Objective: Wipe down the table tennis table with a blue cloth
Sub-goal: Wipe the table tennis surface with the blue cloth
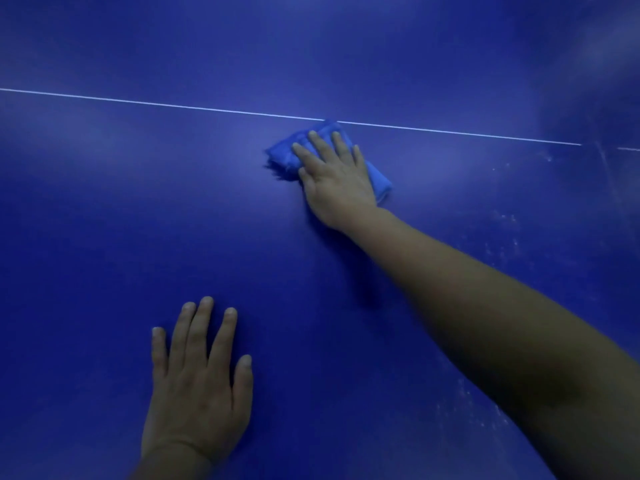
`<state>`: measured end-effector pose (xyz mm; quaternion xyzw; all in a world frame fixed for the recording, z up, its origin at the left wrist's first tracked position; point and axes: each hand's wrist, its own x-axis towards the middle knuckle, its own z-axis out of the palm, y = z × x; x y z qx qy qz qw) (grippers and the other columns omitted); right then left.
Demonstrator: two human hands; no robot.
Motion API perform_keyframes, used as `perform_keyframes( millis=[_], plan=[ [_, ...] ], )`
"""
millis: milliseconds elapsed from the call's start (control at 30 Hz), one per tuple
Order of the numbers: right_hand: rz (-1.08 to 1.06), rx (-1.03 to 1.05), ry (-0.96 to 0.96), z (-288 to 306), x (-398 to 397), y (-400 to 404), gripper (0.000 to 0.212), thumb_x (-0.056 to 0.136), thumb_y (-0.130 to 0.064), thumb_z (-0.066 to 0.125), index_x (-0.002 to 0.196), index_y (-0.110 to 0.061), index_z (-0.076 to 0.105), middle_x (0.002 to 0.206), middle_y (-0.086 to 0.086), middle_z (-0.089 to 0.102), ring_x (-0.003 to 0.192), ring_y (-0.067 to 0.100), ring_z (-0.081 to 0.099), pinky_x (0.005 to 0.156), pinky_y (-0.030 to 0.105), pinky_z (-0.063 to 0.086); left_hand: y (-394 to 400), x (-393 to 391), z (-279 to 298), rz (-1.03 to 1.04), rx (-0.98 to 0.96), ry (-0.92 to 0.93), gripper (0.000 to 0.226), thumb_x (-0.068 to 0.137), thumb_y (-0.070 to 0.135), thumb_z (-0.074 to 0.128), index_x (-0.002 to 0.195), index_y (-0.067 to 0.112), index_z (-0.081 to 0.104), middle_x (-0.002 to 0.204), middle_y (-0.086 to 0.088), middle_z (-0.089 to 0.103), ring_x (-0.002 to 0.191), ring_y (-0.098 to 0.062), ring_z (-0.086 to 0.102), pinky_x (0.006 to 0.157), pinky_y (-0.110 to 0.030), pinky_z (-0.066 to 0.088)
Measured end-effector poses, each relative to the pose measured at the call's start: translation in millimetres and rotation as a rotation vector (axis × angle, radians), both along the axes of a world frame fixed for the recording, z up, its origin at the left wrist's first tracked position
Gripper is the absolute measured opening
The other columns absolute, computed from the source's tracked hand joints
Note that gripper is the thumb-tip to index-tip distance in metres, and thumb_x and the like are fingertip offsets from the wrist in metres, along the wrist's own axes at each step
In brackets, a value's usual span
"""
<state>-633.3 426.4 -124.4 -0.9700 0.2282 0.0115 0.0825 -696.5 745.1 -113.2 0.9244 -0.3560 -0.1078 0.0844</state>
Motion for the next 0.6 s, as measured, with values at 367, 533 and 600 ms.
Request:
perform_keyframes(
  millis=[367,533,600],
  plan=[
    [-0.410,-0.030,-0.020,1.4,-39.8,-60.4,0.054,0.104,-0.047,0.025,0.156,-0.032,0.024,0.166,0.000,0.013,0.152,0.033,0.007,0.119,0.057,0.007,0.2,1.0,-2.5,-0.006,-0.022,0.020,0.075,0.099,0.055,0.012,0.144,0.006,0.046,0.157,-0.016,0.032,0.148,-0.031,0.020,0.119,-0.057,0.006],
    [-0.293,-0.088,0.023,6.3,-46.7,-108.9,0.051,0.105,-0.045,0.026,0.154,-0.034,0.027,0.165,-0.004,0.018,0.151,0.031,0.012,0.118,0.058,0.013,-2.5,0.1,-1.2,0.010,-0.033,0.018,0.067,0.092,0.045,0.030,0.144,0.005,0.047,0.156,-0.016,0.032,0.148,-0.030,0.020,0.117,-0.062,0.011],
    [-0.547,-0.036,0.010,12.4,-78.2,-156.3,0.052,0.105,-0.045,0.024,0.155,-0.034,0.024,0.166,-0.004,0.015,0.152,0.032,0.009,0.119,0.059,0.011,-3.6,-0.6,0.5,0.015,-0.019,0.017,0.067,0.091,0.044,0.030,0.144,0.006,0.046,0.157,-0.016,0.032,0.148,-0.030,0.019,0.117,-0.062,0.012]
  ],
)
